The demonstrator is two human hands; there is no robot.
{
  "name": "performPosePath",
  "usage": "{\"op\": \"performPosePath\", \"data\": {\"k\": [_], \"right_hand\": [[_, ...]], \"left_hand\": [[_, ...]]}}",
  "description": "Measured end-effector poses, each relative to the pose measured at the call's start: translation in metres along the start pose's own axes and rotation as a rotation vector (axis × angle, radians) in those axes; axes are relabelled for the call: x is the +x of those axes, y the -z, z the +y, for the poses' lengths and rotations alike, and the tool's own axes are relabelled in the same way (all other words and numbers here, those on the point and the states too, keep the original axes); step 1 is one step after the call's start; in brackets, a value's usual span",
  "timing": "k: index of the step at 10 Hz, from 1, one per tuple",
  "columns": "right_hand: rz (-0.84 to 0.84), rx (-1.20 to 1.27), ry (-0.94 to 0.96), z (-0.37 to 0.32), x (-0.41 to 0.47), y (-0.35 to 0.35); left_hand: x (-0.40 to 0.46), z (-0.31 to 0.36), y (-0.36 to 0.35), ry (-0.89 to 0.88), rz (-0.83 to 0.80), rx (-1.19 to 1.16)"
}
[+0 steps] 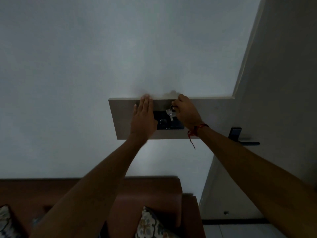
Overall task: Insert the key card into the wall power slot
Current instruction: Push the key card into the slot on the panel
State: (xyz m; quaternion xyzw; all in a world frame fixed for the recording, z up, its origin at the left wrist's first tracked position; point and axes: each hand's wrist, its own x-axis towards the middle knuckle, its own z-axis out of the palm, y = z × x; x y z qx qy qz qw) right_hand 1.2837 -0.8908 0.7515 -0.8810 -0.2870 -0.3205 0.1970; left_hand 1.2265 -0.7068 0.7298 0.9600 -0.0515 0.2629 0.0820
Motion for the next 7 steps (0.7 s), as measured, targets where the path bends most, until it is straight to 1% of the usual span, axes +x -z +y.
{"op": "performPosePath", "data": {"k": [2, 4, 5, 6, 7], "right_hand": [[-0.042, -0.032, -0.033, -0.006, 0.001, 0.004], [-0.079, -0.068, -0.067, -0.007, -0.012, 0.003], [-0.133, -0.082, -0.078, -0.009, -0.011, 0.008], [-0.226, -0.107, -0.066, -0.016, -0.013, 0.022], [-0.204, -0.157, -0.037, -0.019, -0.008, 0.033]], "left_hand": [[0.001, -0.002, -0.002, -0.012, 0.009, 0.008], [0.003, -0.003, -0.002, 0.01, -0.008, 0.093], [0.005, -0.006, 0.002, -0.007, -0.045, 0.107], [0.004, -0.005, 0.019, -0.024, -0.092, 0.101], [0.008, -0.005, 0.033, -0.012, -0.046, 0.072]]}}
